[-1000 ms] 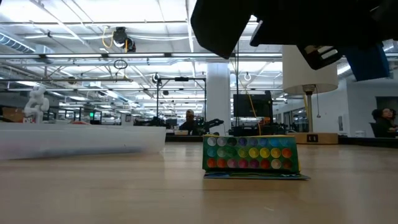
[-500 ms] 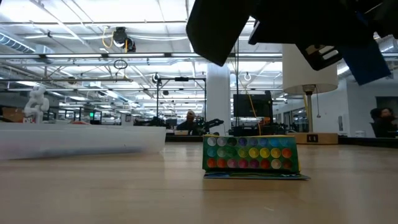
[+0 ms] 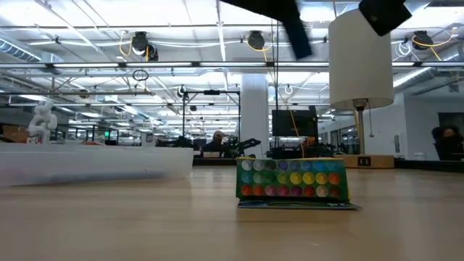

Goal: Pack school essentials
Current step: Put the blue eraser into the supply box

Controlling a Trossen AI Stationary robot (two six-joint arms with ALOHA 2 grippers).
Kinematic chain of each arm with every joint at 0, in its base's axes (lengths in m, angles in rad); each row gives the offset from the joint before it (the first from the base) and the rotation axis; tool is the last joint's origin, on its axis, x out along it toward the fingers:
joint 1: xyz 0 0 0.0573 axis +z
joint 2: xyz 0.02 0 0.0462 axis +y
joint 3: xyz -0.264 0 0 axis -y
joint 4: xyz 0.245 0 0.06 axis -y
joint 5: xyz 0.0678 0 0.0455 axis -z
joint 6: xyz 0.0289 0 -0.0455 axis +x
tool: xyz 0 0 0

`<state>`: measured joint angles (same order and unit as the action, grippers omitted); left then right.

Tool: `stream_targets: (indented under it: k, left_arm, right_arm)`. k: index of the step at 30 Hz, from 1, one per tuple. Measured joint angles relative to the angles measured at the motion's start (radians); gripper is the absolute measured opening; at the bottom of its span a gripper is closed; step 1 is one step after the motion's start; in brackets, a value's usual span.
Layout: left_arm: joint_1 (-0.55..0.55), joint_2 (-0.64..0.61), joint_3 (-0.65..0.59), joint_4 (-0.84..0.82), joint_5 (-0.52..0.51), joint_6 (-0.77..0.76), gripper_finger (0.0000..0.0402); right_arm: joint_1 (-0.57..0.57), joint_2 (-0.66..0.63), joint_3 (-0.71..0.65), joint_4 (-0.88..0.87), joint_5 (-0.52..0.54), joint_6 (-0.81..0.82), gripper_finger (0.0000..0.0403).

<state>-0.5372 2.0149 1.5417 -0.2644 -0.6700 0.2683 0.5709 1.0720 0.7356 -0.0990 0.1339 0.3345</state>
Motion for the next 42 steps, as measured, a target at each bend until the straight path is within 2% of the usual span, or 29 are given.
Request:
stream_targets:
  k: [3,7,12,18,22,24,29,32,35,39,42]
  left_arm:
    - [0.006,-0.081,0.000,-0.158,-0.031,-0.081,0.0030]
    - [0.024,-0.188,0.000,-0.338,-0.043,-0.159,0.0017]
    - [0.047,-0.285,0.000,-0.542,-0.045,-0.315,0.0014]
    - [0.104,-0.292,-0.002,-0.864,0.005,-0.547,0.0028]
    - [0.177,-0.282,-0.053,-0.880,0.104,-0.603,0.0014]
    - [0.218,-0.276,-0.110,-0.886,0.185,-0.567,0.0012]
    - [0.323,-0.266,-0.230,-0.828,0.379,-0.250,0.0026]
    - [0.377,-0.268,-0.261,-0.783,0.499,-0.110,0.0029]
    - [0.411,-0.268,-0.271,-0.780,0.553,-0.017,0.0021]
    - [0.444,-0.268,-0.277,-0.780,0.677,0.111,0.0016]
    - [0.452,-0.260,-0.280,-0.776,0.703,0.221,0.0030]
  right_arm:
    - [-0.002,-0.100,0.000,-0.068,0.064,-0.005,0.0348]
    - [-0.001,-0.187,-0.001,-0.142,0.132,0.020,0.0340]
    - [0.000,-0.230,-0.030,-0.162,0.133,0.050,0.0339]
    - [-0.001,-0.228,-0.078,-0.162,0.132,0.073,0.0338]
    - [-0.002,-0.228,-0.084,-0.157,0.131,0.071,0.0338]
    - [-0.002,-0.228,-0.084,-0.143,0.131,0.066,0.0338]
    - [-0.003,-0.228,-0.084,-0.093,0.128,0.014,0.0338]
    - [-0.003,-0.228,-0.084,-0.073,0.129,-0.042,0.0338]
    - [-0.004,-0.228,-0.084,-0.053,0.129,-0.077,0.0338]
    - [-0.015,-0.228,-0.084,-0.037,0.129,-0.086,0.0338]
    - [-0.023,-0.228,-0.084,-0.037,0.128,-0.088,0.0338]
